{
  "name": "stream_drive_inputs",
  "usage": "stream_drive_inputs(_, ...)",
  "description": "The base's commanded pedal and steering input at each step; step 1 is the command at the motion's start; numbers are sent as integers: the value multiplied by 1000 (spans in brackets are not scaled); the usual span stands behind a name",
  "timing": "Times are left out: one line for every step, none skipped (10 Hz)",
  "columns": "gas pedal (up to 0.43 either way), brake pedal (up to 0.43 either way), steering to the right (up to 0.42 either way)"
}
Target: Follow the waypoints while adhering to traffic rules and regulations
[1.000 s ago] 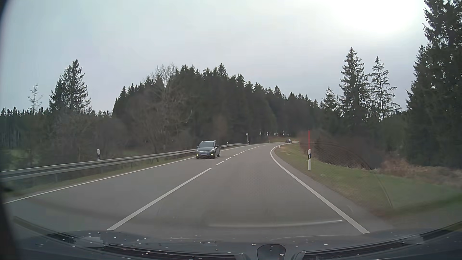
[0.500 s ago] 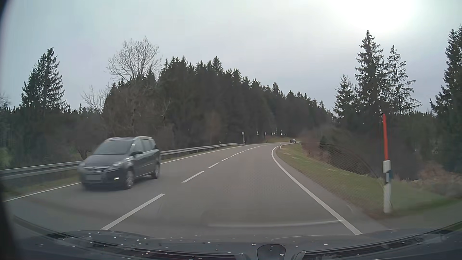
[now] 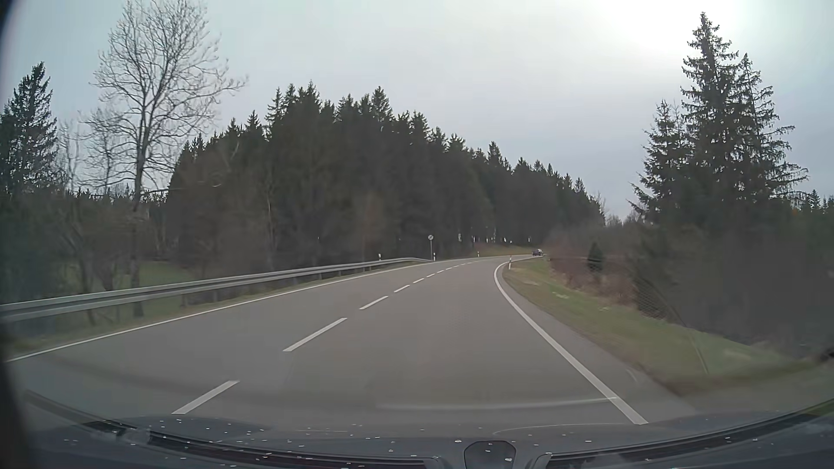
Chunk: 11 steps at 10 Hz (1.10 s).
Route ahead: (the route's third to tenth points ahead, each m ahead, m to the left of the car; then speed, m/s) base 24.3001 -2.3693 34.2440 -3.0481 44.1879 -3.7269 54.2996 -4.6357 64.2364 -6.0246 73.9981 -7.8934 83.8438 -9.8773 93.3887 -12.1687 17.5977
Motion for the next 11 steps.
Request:
stream_drive_inputs(220,0,7)
stream_drive_inputs(220,0,7)
stream_drive_inputs(220,0,7)
stream_drive_inputs(228,0,7)
stream_drive_inputs(228,0,7)
stream_drive_inputs(228,0,8)
stream_drive_inputs(228,0,7)
stream_drive_inputs(228,0,7)
stream_drive_inputs(240,0,7)
stream_drive_inputs(248,0,7)
stream_drive_inputs(248,0,7)
